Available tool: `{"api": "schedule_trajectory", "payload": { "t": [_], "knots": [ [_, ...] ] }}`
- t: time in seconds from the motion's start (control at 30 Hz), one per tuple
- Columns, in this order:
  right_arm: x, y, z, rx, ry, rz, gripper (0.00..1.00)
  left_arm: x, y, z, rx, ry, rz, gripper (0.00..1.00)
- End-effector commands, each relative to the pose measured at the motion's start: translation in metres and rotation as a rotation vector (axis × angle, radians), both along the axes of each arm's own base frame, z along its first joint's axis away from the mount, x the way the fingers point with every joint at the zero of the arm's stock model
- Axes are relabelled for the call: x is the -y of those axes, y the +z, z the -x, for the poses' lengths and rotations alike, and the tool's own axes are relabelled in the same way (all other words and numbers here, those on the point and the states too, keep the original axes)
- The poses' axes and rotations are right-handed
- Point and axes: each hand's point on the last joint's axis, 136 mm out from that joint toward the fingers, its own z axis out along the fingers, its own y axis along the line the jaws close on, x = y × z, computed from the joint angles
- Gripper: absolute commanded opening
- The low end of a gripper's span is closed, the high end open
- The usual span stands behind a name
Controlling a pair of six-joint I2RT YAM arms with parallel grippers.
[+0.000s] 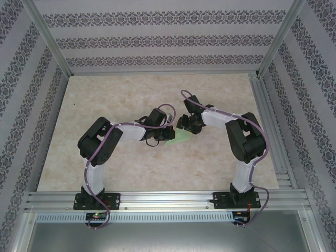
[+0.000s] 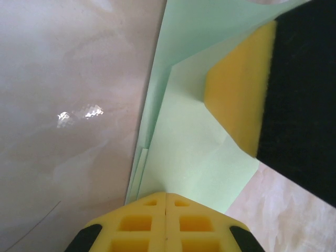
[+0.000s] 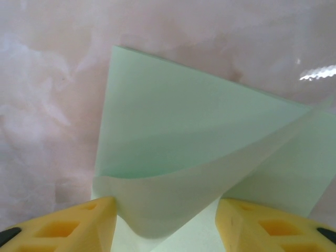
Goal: Fold a paper plane with a square sheet of paper (pick it up from the middle)
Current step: Fourth fold the wing at the center of the table.
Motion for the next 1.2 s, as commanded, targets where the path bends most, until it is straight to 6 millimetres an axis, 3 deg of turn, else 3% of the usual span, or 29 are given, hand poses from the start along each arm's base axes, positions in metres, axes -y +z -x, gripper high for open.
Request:
{"api": "schedule_trajectory", "payload": {
  "t": [0.0,0.17,0.3,0.47,0.6,1.17],
  "knots": [
    [-0.002,0.005,-0.001,0.039,0.051,-0.032,0.59,-0.033,-0.042,0.011,-0.105,0.067,-0.158,0.03],
    [-0.010,0.061,-0.008,0.201,0.109,-0.180,0.60,-0.037,-0.047,0.011,-0.124,0.095,-0.168,0.02],
    [-0.011,0.071,0.003,0.247,0.174,-0.243,0.55,-0.038,-0.049,0.011,-0.136,0.112,-0.170,0.01],
    [-0.028,0.060,0.013,0.222,0.238,-0.358,0.34,-0.041,-0.053,0.011,-0.154,0.134,-0.172,0.01],
    [-0.038,0.045,0.015,0.183,0.267,-0.400,0.23,-0.044,-0.056,0.011,-0.167,0.151,-0.184,0.01],
    [-0.043,0.002,0.022,0.110,0.323,-0.417,0.16,-0.049,-0.061,0.013,-0.200,0.172,-0.199,0.01]
  ]
}}
